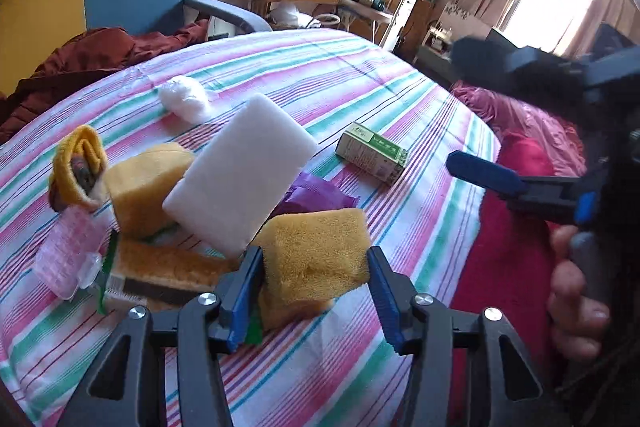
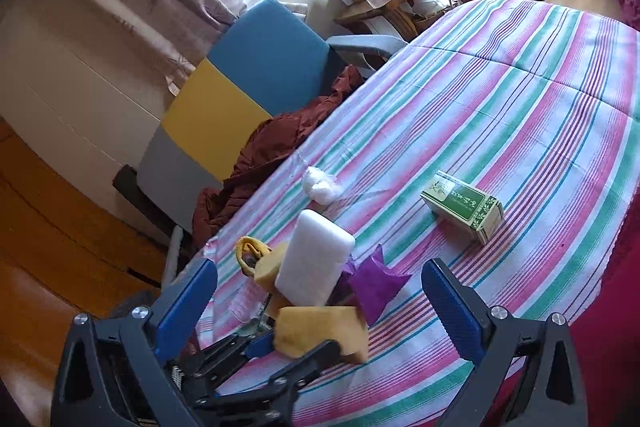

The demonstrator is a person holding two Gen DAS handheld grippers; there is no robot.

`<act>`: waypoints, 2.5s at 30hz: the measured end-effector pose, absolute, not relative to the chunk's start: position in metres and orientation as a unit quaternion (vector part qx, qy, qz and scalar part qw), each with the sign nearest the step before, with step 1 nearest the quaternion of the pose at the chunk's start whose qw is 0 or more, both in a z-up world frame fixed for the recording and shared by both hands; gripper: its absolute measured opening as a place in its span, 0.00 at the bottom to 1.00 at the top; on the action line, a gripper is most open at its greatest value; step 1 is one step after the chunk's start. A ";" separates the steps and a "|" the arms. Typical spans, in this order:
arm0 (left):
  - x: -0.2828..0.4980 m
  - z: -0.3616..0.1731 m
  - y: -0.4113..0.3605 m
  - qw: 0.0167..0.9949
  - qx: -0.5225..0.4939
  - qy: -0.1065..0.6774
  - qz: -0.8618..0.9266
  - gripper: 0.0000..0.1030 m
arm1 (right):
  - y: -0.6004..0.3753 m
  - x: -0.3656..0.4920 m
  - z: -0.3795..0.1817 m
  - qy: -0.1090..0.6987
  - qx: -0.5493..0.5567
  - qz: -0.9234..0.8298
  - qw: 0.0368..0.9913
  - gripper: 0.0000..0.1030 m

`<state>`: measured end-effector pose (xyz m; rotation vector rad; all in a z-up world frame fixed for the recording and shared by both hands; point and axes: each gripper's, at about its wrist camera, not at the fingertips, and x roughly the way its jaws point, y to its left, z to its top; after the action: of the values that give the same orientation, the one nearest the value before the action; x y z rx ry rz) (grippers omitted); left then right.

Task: Organize objects
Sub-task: 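Carry the yellow sponge with the left tool while the right tool carries the white eraser sponge to tray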

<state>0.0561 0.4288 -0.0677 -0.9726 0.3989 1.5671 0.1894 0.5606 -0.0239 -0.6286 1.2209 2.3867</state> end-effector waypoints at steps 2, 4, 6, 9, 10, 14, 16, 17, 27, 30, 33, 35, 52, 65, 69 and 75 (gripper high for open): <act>0.055 -0.063 0.414 0.592 -0.414 0.161 0.672 0.50 | 0.560 0.182 -0.024 0.424 -0.252 0.846 0.203 1.00; 0.054 -0.057 0.398 0.594 -0.411 0.147 0.676 0.50 | 0.559 0.173 -0.025 0.415 -0.275 0.843 0.205 1.00; 0.052 -0.053 0.382 0.589 -0.409 0.139 0.683 0.50 | 0.560 0.163 -0.026 0.415 -0.286 0.839 0.205 1.00; 0.047 -0.050 0.360 0.582 -0.411 0.126 0.690 0.50 | 0.561 0.141 -0.031 0.428 -0.305 0.827 0.199 1.00; 0.046 -0.051 0.354 0.578 -0.411 0.125 0.693 0.50 | 0.560 0.132 -0.033 0.424 -0.316 0.825 0.200 1.00; 0.042 -0.055 0.324 0.567 -0.421 0.113 0.699 0.50 | 0.546 0.099 -0.034 0.365 -0.368 0.830 0.205 1.00; 0.041 -0.057 0.311 0.562 -0.425 0.109 0.701 0.50 | 0.544 0.087 -0.035 0.345 -0.377 0.834 0.208 1.00; 0.040 -0.058 0.305 0.559 -0.426 0.106 0.703 0.50 | 0.545 0.082 -0.036 0.337 -0.381 0.834 0.215 1.00; 0.035 -0.060 0.274 0.546 -0.439 0.080 0.709 0.50 | 0.531 0.051 -0.056 0.239 -0.455 0.831 0.213 0.61; 0.036 -0.059 0.270 0.545 -0.439 0.076 0.710 0.51 | 0.523 0.059 -0.053 0.220 -0.463 0.830 0.220 0.29; 0.037 -0.057 0.265 0.546 -0.434 0.071 0.714 0.51 | 0.515 0.074 -0.042 0.224 -0.447 0.839 0.217 0.23; 0.037 -0.057 0.263 0.544 -0.434 0.069 0.715 0.51 | 0.511 0.082 -0.035 0.224 -0.437 0.844 0.213 0.23; 0.025 -0.022 0.205 0.516 -0.403 0.010 0.756 0.51 | 0.435 0.057 0.035 0.173 -0.394 0.897 0.099 0.21; -0.028 0.001 0.036 0.332 -0.370 -0.084 0.864 0.51 | 0.266 -0.076 0.030 0.165 -0.406 0.893 -0.103 0.60; -0.035 -0.016 -0.002 0.271 -0.386 -0.083 0.878 0.55 | 0.232 -0.092 0.028 0.157 -0.399 0.894 -0.129 0.76; -0.037 -0.046 -0.036 0.191 -0.425 -0.073 0.882 0.60 | 0.215 -0.070 0.027 0.111 -0.370 0.914 -0.121 1.00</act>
<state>-0.0372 -0.0357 -0.0457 -1.1948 -0.2060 2.4764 -0.0695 0.2151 0.0267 -1.2616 0.3784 3.1164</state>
